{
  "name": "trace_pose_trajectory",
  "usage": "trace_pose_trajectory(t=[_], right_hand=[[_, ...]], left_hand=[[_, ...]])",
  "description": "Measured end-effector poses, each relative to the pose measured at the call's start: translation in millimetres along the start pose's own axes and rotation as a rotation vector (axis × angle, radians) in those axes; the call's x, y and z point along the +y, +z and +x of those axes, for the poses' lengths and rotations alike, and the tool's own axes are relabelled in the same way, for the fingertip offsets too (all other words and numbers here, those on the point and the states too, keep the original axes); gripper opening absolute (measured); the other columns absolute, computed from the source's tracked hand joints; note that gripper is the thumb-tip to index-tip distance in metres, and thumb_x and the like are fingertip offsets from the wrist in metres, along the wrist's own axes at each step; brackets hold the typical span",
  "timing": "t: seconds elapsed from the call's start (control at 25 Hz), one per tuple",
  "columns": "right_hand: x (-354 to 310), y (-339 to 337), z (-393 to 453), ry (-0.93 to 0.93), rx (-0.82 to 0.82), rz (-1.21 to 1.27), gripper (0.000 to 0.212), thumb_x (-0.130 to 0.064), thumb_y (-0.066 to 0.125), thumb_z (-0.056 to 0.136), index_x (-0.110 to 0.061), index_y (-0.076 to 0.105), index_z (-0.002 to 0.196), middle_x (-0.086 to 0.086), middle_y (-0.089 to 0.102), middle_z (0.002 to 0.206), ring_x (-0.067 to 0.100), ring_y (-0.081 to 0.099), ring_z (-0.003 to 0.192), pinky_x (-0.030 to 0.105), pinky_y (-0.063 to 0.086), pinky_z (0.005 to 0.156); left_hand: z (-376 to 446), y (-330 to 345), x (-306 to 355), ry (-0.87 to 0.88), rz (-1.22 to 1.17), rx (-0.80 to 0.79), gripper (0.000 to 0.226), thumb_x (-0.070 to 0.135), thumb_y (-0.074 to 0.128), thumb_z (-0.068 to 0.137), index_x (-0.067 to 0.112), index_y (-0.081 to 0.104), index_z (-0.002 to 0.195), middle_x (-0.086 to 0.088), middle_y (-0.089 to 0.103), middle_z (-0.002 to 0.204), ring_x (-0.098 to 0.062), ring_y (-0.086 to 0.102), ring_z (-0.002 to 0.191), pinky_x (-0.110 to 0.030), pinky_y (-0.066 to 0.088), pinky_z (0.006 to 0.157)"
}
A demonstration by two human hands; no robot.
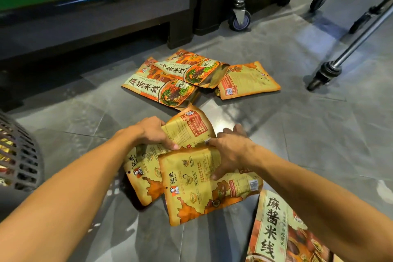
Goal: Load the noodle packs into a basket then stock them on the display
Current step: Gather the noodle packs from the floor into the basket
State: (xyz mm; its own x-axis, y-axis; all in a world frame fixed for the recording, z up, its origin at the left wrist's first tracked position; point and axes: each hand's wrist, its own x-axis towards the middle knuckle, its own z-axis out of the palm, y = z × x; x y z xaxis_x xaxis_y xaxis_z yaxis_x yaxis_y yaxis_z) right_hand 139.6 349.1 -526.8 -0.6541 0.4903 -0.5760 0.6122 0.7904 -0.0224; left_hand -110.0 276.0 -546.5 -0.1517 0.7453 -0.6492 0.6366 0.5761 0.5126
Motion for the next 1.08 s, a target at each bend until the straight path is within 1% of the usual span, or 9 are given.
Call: trace_pose_trajectory(t=[0.12, 0.2, 0.28, 0.36, 0.44, 0.6, 0.72, 0.92, 1.08], right_hand=[[4.4, -6.7, -1.2, 0.021, -0.096, 0.105, 0.072, -0.075, 0.082, 0.055, -0.026, 0.067, 0.106, -0.010, 0.070, 0.091, 0.013, 0.063, 0.090, 0.037, 0.041, 0.097], [12.0, -5.7, -6.5, 0.048, -0.172, 0.283, 0.054, -0.062, 0.089, 0.058, -0.025, 0.072, 0.094, -0.008, 0.075, 0.084, 0.012, 0.072, 0.078, 0.031, 0.056, 0.081], [17.7, -6.0, -13.1, 0.066, -0.209, 0.457, 0.041, -0.048, 0.094, 0.060, -0.025, 0.072, 0.086, -0.007, 0.077, 0.080, 0.013, 0.075, 0.071, 0.029, 0.062, 0.068], [21.8, -10.3, -19.2, 0.066, -0.217, 0.562, 0.039, -0.042, 0.095, 0.063, -0.022, 0.072, 0.089, -0.004, 0.079, 0.083, 0.015, 0.077, 0.072, 0.033, 0.064, 0.071], [23.2, -15.5, -25.0, 0.060, -0.143, 0.678, 0.035, -0.038, 0.093, 0.068, -0.021, 0.073, 0.091, -0.003, 0.079, 0.085, 0.015, 0.077, 0.075, 0.031, 0.064, 0.073], [19.3, -31.0, -38.2, 0.090, 0.182, 1.076, 0.031, -0.027, 0.089, 0.075, -0.018, 0.074, 0.101, -0.003, 0.080, 0.089, 0.016, 0.077, 0.080, 0.028, 0.062, 0.074], [10.3, -50.3, -44.5, 0.150, 0.348, 1.319, 0.033, -0.026, 0.090, 0.074, -0.017, 0.074, 0.102, -0.004, 0.080, 0.087, 0.015, 0.077, 0.076, 0.024, 0.060, 0.063], [-2.3, -103.1, -67.1, 0.225, 0.542, 1.658, 0.040, -0.022, 0.090, 0.072, -0.012, 0.073, 0.107, 0.006, 0.080, 0.091, 0.026, 0.078, 0.082, 0.043, 0.063, 0.077], [-8.8, -156.8, -102.8, 0.217, 0.609, 1.836, 0.038, -0.017, 0.087, 0.076, -0.008, 0.070, 0.109, 0.009, 0.079, 0.084, 0.024, 0.076, 0.065, 0.034, 0.060, 0.053]], left_hand=[[-12.4, -8.4, -5.0, -0.034, -0.070, -0.026, 0.031, 0.028, 0.091, 0.070, 0.016, 0.078, 0.096, 0.001, 0.079, 0.094, -0.018, 0.075, 0.084, -0.028, 0.058, 0.070], [-22.1, -16.9, -16.9, -0.059, -0.103, -0.055, 0.032, 0.022, 0.089, 0.073, 0.012, 0.076, 0.101, -0.002, 0.079, 0.096, -0.020, 0.076, 0.087, -0.032, 0.060, 0.079], [-31.8, -22.6, -31.6, -0.073, -0.161, -0.089, 0.033, 0.018, 0.085, 0.078, 0.010, 0.073, 0.107, -0.003, 0.080, 0.097, -0.022, 0.077, 0.089, -0.037, 0.060, 0.086], [-41.7, -23.0, -44.4, -0.088, -0.282, -0.085, 0.032, 0.014, 0.082, 0.082, 0.008, 0.070, 0.112, -0.006, 0.079, 0.097, -0.024, 0.077, 0.089, -0.040, 0.059, 0.088], [-52.7, -20.1, -54.2, -0.103, -0.444, -0.029, 0.034, 0.010, 0.080, 0.083, 0.007, 0.068, 0.114, -0.011, 0.079, 0.100, -0.031, 0.076, 0.091, -0.048, 0.058, 0.092], [-70.8, -19.3, -56.3, -0.086, -0.775, 0.200, 0.041, 0.004, 0.081, 0.078, 0.009, 0.066, 0.117, -0.013, 0.078, 0.100, -0.035, 0.076, 0.091, -0.052, 0.058, 0.089], [-82.7, -31.0, -40.2, -0.040, -0.924, 0.331, 0.053, 0.004, 0.084, 0.072, 0.010, 0.063, 0.120, -0.012, 0.078, 0.101, -0.034, 0.076, 0.090, -0.052, 0.059, 0.087], [-123.8, -66.3, 16.7, 0.075, -0.971, 0.504, 0.042, 0.005, 0.085, 0.075, 0.015, 0.067, 0.112, -0.007, 0.079, 0.098, -0.023, 0.078, 0.080, -0.037, 0.061, 0.069], [-168.8, -100.6, 75.4, 0.173, -0.994, 0.625, 0.037, 0.004, 0.086, 0.073, 0.014, 0.070, 0.105, -0.006, 0.079, 0.094, -0.021, 0.077, 0.077, -0.035, 0.063, 0.068]])
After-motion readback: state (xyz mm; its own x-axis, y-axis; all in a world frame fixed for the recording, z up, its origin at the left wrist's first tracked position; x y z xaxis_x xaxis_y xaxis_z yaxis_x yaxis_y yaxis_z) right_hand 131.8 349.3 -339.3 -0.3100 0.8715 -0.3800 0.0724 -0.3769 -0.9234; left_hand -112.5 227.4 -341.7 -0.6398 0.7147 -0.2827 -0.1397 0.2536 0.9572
